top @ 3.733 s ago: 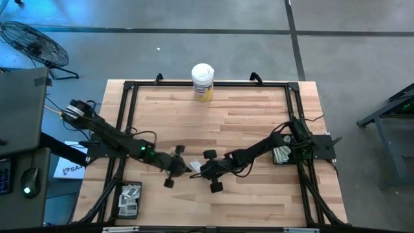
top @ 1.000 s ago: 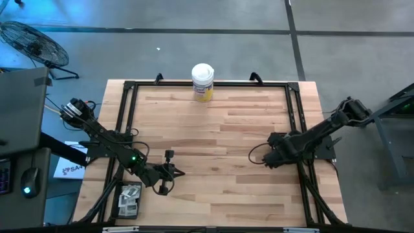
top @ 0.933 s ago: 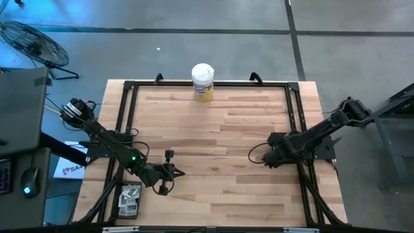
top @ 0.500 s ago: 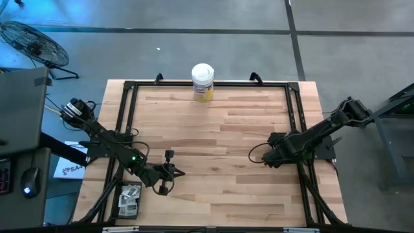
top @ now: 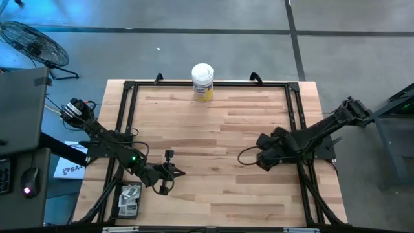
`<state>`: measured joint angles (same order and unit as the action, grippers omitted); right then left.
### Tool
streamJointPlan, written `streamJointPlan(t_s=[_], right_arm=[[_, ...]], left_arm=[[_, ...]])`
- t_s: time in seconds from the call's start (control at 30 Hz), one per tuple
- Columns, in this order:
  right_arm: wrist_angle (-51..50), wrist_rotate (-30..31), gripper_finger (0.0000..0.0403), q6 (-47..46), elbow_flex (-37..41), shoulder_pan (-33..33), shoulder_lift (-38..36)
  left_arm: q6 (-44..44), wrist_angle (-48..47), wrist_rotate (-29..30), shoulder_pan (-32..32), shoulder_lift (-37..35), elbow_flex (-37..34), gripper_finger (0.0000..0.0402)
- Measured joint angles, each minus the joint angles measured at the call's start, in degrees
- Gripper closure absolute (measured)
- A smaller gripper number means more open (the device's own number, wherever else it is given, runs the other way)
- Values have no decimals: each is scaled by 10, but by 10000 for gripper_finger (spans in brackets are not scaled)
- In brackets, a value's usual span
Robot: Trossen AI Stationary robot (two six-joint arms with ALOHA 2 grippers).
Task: Pick & Place First Aid Supplies
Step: Return to Home Position
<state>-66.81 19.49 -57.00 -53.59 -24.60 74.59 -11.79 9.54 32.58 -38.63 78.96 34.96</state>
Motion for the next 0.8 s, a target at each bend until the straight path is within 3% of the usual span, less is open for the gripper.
streamJointPlan(t_s=[0.2,0.43,0.8], right_arm=[[172,54,366,122,-8,1,0],[431,48,386,289,30,22,0],[801,-62,400,396,217,57,-3]], left_arm=[[-3,1,1,0,0,0,399],[-3,10,2,0,0,0,399],[-5,10,1,0,0,0,399]])
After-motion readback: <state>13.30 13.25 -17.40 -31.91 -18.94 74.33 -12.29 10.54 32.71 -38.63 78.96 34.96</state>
